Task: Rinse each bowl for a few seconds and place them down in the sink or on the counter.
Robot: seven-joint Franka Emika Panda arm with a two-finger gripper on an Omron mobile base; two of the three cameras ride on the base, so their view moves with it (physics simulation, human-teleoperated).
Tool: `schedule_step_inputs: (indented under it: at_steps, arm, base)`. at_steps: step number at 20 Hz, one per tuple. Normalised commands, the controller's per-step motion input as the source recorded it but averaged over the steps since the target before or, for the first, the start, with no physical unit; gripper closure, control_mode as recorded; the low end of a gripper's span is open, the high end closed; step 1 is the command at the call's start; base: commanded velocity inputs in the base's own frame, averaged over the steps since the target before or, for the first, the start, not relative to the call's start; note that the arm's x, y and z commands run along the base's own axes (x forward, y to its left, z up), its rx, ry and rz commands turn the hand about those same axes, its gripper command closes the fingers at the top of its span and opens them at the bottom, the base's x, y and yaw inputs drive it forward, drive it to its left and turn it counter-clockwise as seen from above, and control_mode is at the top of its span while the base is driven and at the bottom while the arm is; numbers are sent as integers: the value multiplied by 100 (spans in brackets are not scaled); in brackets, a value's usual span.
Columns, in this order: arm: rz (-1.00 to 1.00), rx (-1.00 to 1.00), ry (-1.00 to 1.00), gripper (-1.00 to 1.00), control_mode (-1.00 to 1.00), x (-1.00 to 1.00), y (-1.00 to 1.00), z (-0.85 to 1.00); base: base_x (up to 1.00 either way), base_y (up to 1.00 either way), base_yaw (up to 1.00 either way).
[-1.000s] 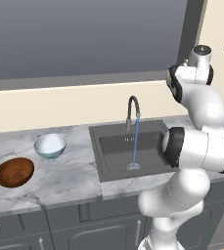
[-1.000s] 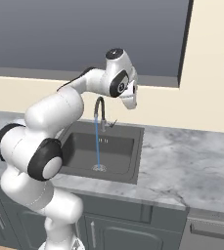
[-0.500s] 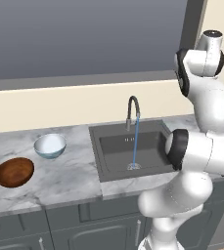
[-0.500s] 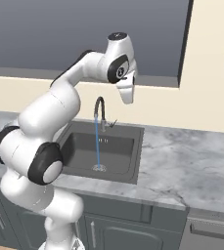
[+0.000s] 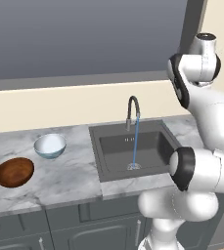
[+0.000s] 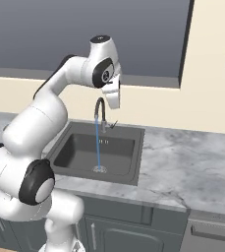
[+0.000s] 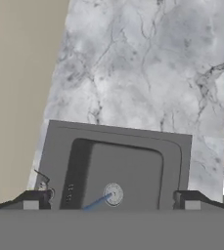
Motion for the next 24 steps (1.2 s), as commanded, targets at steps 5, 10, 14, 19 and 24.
schedule_step_inputs:
  at_steps: [5, 10, 14, 19, 24]
  arm:
    - [12, -5, 1, -100, -100, -7, 38, -1]
    - [19, 3, 3, -100, -100, 0, 42, 0]
    - [23, 8, 9, -100, -100, 0, 42, 0]
    - [23, 6, 12, -100, -100, 3, 41, 0]
    - [14, 0, 5, -100, -100, 0, 53, 0]
  base:
    - [0, 0, 0]
    - [0, 0, 0]
    - [0, 0, 0]
    - [0, 0, 0]
    - [0, 0, 0]
